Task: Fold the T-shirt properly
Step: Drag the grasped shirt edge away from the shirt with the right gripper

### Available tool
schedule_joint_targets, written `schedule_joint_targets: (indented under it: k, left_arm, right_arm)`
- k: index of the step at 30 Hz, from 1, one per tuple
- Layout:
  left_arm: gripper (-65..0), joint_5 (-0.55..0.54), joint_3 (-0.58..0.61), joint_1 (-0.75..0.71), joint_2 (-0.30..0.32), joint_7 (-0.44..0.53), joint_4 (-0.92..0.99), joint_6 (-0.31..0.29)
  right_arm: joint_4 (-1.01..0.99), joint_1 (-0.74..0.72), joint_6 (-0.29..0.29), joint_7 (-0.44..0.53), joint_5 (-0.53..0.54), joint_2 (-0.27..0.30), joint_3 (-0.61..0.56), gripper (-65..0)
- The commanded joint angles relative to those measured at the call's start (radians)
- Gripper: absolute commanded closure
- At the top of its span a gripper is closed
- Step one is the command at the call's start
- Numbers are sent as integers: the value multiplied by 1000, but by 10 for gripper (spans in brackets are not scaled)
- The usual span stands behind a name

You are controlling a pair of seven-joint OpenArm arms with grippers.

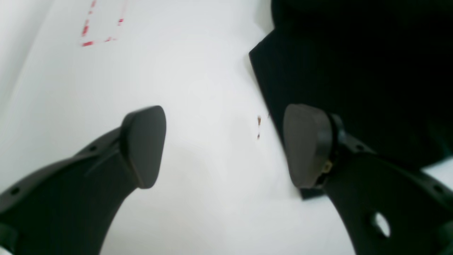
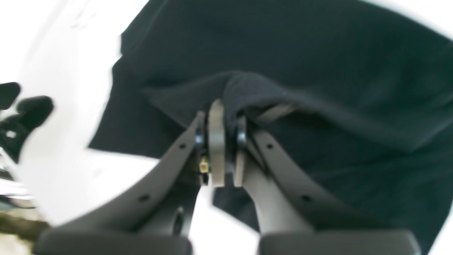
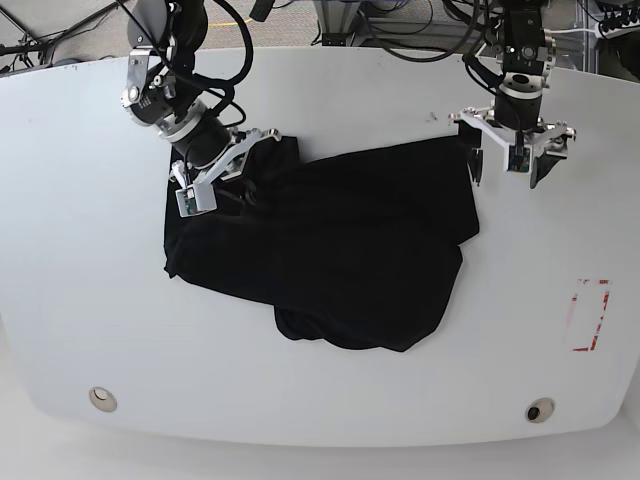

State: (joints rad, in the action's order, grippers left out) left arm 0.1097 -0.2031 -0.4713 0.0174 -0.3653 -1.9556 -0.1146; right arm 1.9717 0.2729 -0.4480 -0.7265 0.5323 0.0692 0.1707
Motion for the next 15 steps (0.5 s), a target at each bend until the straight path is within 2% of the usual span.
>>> schedule_joint_targets:
  k: [1, 6, 11, 15]
  left_arm:
    - [-493, -34, -29, 55, -17, -74, -18, 5]
    - [-493, -86, -49, 154, -30, -232, -12, 5]
    - [-493, -89, -45, 182, -26, -243, -5, 0]
    - [-492, -84, -25, 179, -23, -245, -5, -67]
  right_arm:
    - [39, -42, -8, 31, 33, 10, 3, 0]
    - [47, -126, -8, 31, 90, 77, 10, 0]
    - [47, -194, -8, 31, 180, 154, 46, 0]
    - [47, -255, -8, 31, 208, 222, 49, 0]
